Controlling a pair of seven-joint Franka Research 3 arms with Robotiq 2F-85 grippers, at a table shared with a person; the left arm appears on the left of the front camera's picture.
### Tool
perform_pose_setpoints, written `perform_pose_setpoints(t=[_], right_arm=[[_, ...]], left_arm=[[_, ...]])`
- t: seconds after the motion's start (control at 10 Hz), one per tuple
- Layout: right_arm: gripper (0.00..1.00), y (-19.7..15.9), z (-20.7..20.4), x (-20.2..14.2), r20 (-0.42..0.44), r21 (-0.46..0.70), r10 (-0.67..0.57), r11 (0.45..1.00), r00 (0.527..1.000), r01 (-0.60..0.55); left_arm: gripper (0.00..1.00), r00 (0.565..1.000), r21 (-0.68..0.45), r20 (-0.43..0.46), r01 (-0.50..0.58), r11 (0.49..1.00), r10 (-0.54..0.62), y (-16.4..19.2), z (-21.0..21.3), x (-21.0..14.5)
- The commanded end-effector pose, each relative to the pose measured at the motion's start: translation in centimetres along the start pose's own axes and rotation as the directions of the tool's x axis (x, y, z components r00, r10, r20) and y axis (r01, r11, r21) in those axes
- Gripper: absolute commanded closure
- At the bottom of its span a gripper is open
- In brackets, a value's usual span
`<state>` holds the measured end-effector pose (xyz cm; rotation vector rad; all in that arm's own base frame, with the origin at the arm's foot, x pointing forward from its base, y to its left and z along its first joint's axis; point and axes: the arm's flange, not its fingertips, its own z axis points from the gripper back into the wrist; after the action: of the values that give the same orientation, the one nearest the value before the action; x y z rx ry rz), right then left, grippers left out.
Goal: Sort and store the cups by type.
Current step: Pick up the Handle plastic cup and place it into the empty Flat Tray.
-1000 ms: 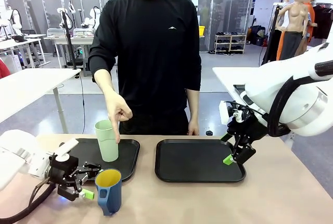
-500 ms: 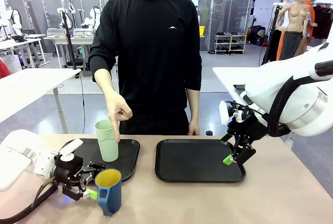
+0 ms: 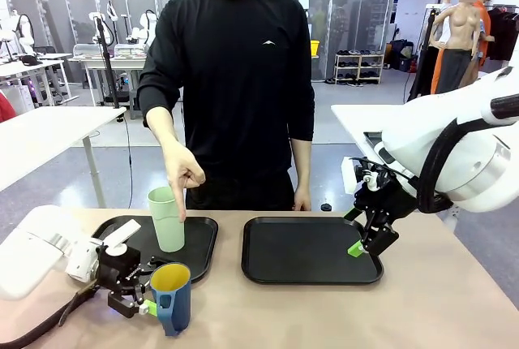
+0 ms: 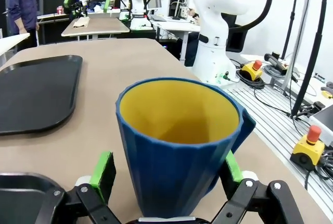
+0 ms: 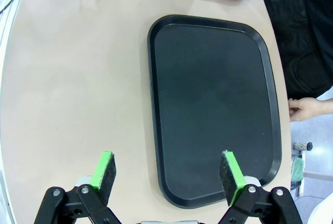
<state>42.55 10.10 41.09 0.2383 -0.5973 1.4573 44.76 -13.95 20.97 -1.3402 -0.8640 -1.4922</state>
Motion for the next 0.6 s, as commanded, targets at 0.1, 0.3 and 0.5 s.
perform_pose_setpoints(t=[0.1,0.3,0.5], right_arm=[[0.0,0.05,0.02,0.02,-0.011,-0.007,-0.002,1.0,1.0,0.002],[0.0,0.05,0.02,0.02,-0.011,-0.007,-0.002,1.0,1.0,0.002],[0.0,0.05,0.02,0.02,-0.011,-0.007,-0.002,1.0,1.0,0.002]], left_arm=[[0.0,0.999,-0.024,0.037,0.029,0.999,-0.028,0.82,-1.15,-0.39],[0.0,0.998,-0.041,0.048,0.039,0.998,-0.038,0.88,-1.66,-0.49],[0.0,0.997,-0.046,0.061,0.044,0.998,-0.042,0.75,-1.63,-0.66]])
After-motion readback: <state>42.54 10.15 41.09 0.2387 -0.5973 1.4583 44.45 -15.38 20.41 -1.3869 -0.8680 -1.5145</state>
